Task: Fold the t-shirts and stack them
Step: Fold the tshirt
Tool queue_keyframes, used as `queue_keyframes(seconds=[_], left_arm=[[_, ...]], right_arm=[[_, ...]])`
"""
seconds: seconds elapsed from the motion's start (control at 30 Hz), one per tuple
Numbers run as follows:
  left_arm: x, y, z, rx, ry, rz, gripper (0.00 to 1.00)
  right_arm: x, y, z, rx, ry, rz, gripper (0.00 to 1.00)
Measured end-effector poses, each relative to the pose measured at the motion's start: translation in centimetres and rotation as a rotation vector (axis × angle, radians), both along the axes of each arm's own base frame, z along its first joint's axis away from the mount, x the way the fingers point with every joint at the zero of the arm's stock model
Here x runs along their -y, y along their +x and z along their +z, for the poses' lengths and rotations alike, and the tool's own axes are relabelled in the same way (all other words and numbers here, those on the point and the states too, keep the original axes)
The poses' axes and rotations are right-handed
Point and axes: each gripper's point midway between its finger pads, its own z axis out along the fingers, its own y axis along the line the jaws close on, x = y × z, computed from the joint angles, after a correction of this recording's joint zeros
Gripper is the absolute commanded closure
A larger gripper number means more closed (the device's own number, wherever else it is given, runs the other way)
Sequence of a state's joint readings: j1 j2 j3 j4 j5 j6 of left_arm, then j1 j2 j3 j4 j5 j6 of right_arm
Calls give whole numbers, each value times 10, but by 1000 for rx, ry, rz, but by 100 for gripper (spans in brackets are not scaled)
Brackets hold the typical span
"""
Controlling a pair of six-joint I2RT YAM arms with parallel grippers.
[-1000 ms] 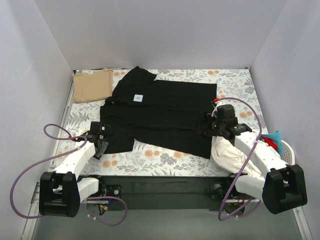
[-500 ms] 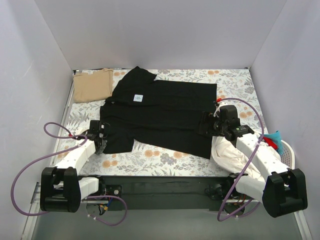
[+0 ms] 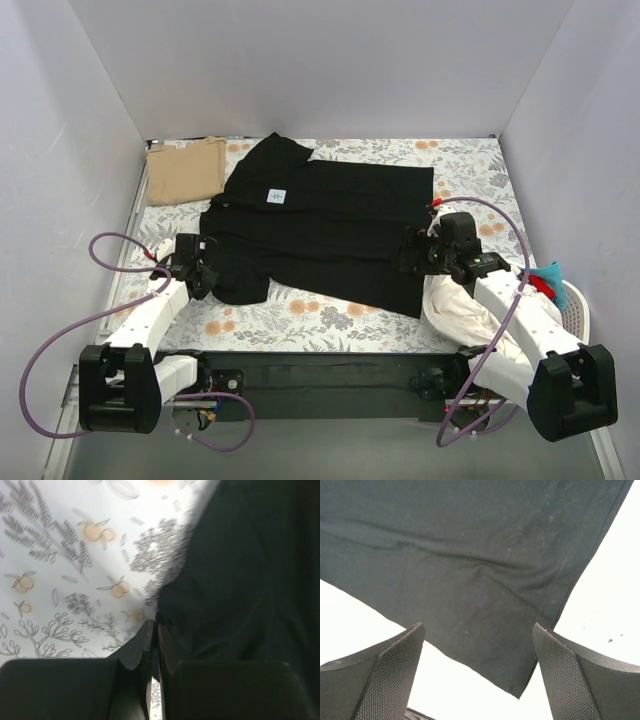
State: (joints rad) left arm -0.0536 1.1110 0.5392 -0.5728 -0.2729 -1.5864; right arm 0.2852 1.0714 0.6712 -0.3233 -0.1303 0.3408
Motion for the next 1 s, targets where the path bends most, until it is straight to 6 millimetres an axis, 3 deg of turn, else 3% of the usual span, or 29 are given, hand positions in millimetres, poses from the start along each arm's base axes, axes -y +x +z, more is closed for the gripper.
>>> queue_keyframes(seconds=[0.23,0.43,0.6,0.8,1.0], left_arm=[[1,30,45,120,31,-94,100],[-11,28,62,168,84,-107,100],[-28,32,82,202,166,-99,100],[-54,31,92,200,279,-84,100],[-62,32,108,245,337,-86,100]], right_arm=[[-25,-25,-7,-28,-40,88,6],[-39,-56,-24,-96,-99,138,7],[-44,-68,-28,-118,-124,123,8],[-48,-87,-35,-160,-161,116,8],[-49,-103,-42,-204,-184,74,9]])
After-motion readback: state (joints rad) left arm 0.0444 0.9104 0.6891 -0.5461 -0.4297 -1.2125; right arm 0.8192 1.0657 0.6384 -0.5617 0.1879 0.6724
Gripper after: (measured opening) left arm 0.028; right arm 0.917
